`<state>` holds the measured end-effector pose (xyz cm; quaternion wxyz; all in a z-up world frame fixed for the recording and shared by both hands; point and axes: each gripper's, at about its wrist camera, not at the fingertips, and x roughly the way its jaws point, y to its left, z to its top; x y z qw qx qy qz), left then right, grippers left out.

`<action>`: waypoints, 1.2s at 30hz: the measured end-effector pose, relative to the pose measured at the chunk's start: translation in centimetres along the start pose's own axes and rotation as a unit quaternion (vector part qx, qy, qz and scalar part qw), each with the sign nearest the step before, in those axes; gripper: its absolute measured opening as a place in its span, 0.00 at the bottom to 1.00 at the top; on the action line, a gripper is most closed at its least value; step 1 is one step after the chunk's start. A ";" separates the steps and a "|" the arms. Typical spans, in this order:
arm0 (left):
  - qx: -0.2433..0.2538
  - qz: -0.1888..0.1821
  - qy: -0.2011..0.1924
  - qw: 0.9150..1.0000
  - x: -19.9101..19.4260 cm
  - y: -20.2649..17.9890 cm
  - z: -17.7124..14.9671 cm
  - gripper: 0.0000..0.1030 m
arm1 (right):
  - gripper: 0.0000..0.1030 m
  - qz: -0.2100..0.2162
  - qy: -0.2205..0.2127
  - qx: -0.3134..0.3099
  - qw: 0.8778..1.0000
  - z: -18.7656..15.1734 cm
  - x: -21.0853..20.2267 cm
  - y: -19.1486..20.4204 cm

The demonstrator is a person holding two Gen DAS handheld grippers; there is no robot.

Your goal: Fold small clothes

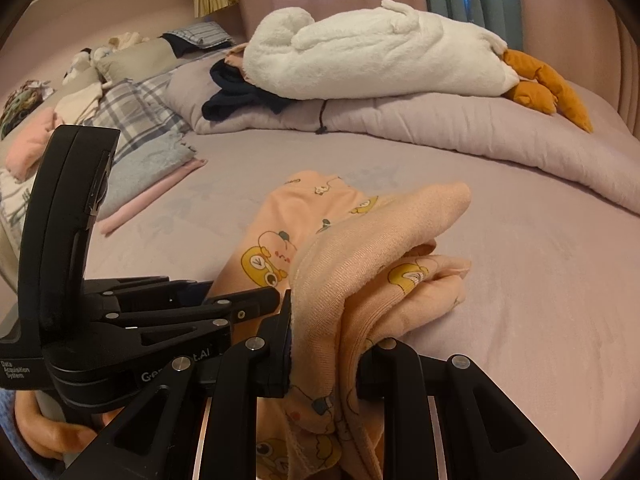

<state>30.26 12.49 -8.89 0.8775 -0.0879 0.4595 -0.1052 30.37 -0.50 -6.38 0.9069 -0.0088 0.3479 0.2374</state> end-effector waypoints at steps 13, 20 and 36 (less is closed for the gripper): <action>-0.002 0.009 0.017 1.000 0.9 0.9 0.2 0.31 | 0.22 0.020 0.045 0.060 0.997 0.0 1.5 -2.9; -0.004 0.034 0.027 0.999 0.7 2.0 -0.2 0.62 | 0.38 0.070 0.090 0.200 0.973 -2.0 2.6 -7.2; 0.006 0.056 0.030 0.998 -1.5 2.4 -3.8 0.74 | 0.46 0.024 0.107 0.134 0.985 -4.0 0.1 -4.8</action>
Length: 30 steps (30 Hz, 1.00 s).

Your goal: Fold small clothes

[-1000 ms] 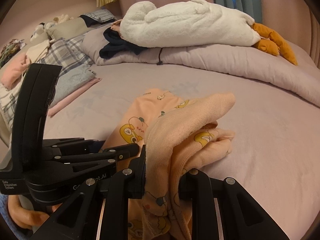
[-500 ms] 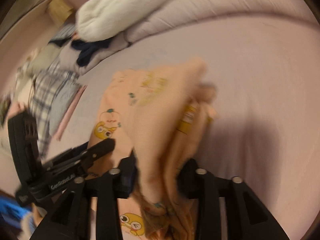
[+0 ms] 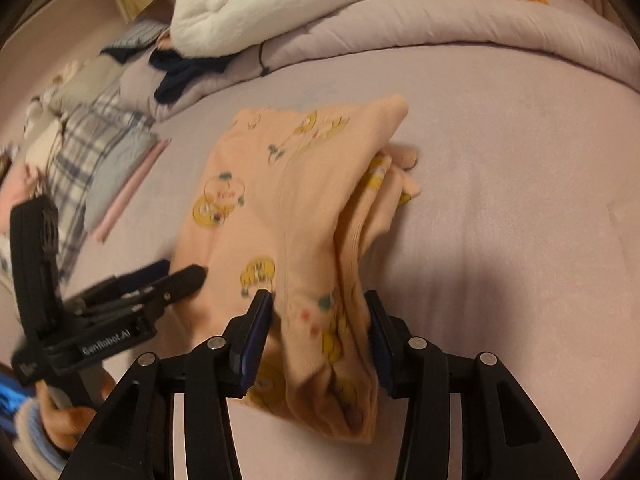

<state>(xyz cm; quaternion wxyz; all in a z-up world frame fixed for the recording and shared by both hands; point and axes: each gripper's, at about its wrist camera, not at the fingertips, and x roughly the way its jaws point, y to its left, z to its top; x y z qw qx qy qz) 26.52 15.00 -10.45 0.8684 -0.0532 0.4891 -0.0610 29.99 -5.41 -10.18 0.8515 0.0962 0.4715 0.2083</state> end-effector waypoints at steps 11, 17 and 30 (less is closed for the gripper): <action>-0.014 0.006 0.009 1.000 -2.4 -0.2 -2.7 0.72 | 0.46 -0.037 0.012 -0.035 0.999 -2.2 -0.8 1.1; -0.009 -0.001 0.013 1.000 -4.9 -1.5 -4.7 0.81 | 0.46 -0.038 -0.005 -0.039 0.999 -4.2 -3.7 1.5; 0.014 0.012 0.003 1.000 -10.7 -5.2 -9.2 1.00 | 0.76 -0.078 -0.026 -0.047 0.995 -8.2 -8.1 3.0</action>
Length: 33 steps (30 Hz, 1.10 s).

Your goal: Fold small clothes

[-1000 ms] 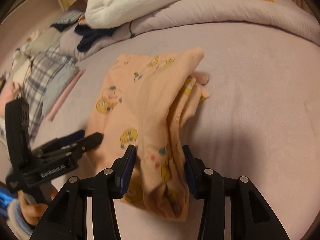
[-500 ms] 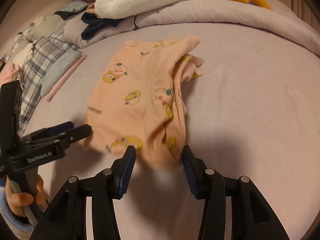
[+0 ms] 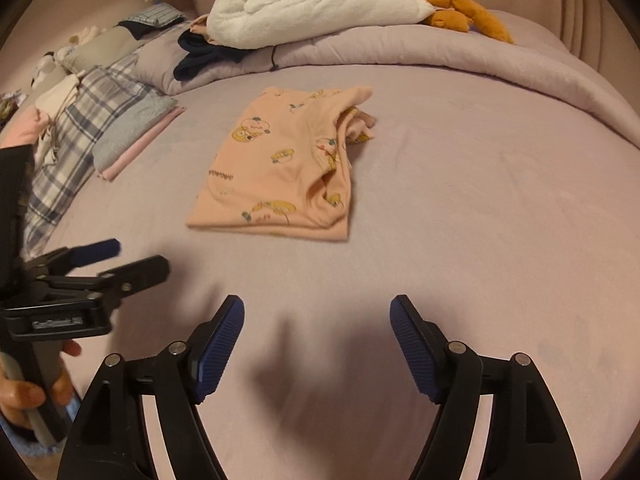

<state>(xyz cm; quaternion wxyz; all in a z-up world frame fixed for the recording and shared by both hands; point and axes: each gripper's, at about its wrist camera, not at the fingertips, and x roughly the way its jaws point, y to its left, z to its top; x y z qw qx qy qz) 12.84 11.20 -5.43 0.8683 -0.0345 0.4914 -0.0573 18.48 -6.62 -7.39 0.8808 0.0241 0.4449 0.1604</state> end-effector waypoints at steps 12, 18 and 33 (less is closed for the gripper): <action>-0.014 0.014 -0.045 0.999 -5.3 -2.0 -2.6 1.00 | 0.84 -0.011 -0.029 -0.003 1.000 -2.5 -3.8 1.2; -0.014 0.044 -0.061 0.997 -6.9 -2.3 -3.5 1.00 | 0.84 -0.013 -0.048 -0.002 0.999 -3.1 -5.6 1.2; 0.013 0.077 -0.082 0.994 -9.4 -3.6 -5.3 1.00 | 0.84 -0.021 -0.055 0.001 0.998 -4.4 -7.0 1.8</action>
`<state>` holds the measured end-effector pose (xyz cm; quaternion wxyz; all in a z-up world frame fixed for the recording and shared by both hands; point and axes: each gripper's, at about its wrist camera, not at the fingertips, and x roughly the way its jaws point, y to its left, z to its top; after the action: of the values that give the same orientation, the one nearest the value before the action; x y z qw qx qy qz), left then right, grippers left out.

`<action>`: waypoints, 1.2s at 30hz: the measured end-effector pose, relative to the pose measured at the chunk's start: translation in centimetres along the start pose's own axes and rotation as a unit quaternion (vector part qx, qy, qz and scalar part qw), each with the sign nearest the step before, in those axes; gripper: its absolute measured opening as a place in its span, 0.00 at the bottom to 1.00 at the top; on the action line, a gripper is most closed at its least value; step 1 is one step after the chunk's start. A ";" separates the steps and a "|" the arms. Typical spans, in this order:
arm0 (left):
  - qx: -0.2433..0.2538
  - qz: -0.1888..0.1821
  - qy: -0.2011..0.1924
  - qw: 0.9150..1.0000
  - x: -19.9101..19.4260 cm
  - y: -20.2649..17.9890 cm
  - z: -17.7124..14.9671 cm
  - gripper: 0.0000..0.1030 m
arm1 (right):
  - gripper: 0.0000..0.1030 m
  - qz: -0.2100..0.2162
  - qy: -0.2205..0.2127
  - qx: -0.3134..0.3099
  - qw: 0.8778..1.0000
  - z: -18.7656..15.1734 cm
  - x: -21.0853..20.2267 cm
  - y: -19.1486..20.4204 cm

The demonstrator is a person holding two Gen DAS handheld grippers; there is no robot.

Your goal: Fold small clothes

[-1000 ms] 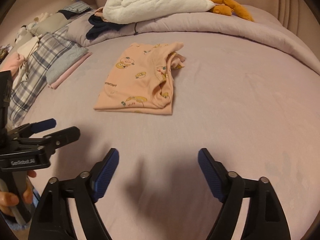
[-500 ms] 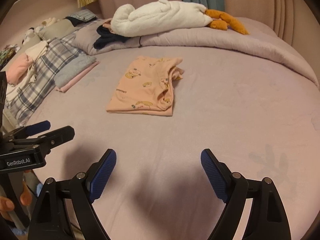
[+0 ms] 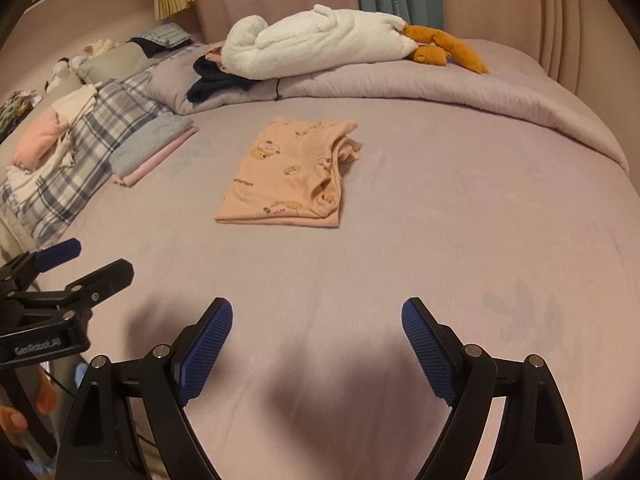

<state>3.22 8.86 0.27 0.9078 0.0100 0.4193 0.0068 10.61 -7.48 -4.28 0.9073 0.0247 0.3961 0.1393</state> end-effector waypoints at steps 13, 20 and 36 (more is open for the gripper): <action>-0.030 -0.016 -0.006 0.999 -2.3 0.5 0.7 1.00 | 0.84 0.001 -0.011 -0.009 1.000 0.1 -1.0 0.9; -0.029 0.030 -0.008 0.999 -2.2 0.9 0.7 1.00 | 0.84 0.003 -0.014 -0.014 1.000 0.4 -1.1 1.2; 0.001 0.034 0.018 0.999 -1.4 0.3 0.8 1.00 | 0.84 0.006 -0.017 -0.017 1.000 1.1 -1.4 1.7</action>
<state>2.95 9.13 1.89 0.8993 0.0248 0.4350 0.0375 10.09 -6.16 -2.24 0.9133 0.0139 0.3780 0.1510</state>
